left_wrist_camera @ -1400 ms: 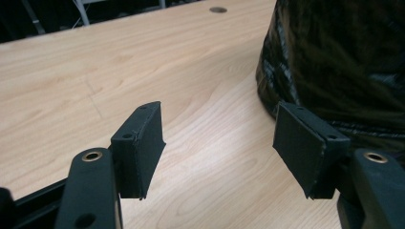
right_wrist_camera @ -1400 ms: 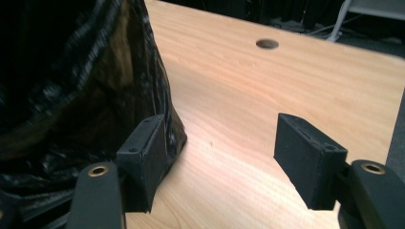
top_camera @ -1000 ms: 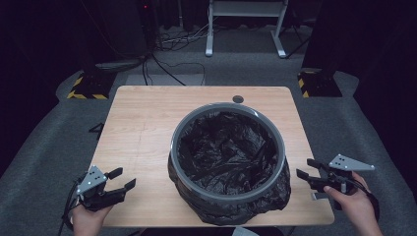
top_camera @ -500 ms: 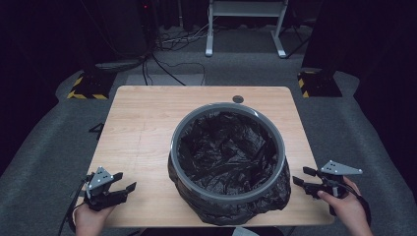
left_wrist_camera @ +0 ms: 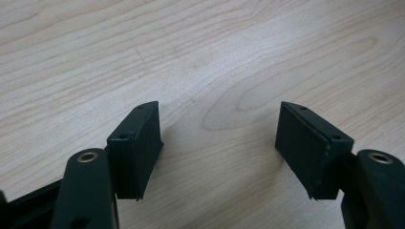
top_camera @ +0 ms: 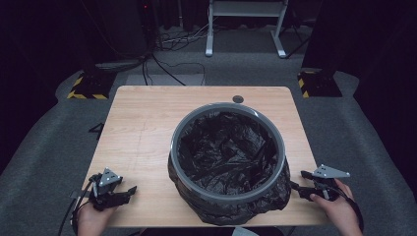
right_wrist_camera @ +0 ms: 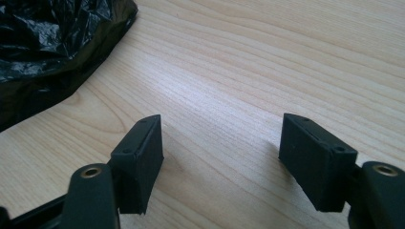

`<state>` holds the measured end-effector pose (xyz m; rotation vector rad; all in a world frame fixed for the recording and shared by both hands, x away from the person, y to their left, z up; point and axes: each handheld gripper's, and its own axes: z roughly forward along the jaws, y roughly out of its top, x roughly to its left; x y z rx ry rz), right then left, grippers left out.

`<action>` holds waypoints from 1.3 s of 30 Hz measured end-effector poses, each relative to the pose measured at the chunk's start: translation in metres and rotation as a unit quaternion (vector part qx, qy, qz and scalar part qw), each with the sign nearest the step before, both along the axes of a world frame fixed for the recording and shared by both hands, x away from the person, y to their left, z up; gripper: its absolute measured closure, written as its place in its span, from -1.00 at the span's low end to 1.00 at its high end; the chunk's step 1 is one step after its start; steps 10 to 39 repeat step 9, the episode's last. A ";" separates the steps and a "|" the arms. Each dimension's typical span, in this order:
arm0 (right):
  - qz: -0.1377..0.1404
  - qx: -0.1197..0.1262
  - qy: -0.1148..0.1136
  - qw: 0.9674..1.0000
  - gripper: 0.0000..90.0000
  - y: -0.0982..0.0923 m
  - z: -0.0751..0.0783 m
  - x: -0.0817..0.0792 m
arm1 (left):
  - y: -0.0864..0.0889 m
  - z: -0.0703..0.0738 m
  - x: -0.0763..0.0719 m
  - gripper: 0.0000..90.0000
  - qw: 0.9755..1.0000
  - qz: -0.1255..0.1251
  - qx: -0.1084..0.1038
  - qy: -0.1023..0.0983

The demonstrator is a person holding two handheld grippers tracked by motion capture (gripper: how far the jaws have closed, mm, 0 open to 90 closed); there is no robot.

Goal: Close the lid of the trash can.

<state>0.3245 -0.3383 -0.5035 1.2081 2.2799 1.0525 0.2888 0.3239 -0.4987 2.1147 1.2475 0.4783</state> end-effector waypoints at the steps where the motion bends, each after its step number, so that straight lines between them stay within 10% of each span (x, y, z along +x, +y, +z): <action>1: 0.001 -0.004 -0.002 1.000 -0.30 0.001 0.000 0.000 | 0.001 -0.002 0.000 -0.31 1.000 -0.002 -0.003 -0.007; 4: 0.003 -0.013 -0.005 1.000 -0.34 0.003 0.000 0.000 | 0.004 -0.008 0.000 -0.43 0.999 -0.009 -0.018 -0.030; 39: 0.008 -0.013 -0.003 1.000 -0.40 0.003 -0.001 0.000 | 0.005 -0.008 0.001 -0.45 0.999 -0.012 -0.018 -0.031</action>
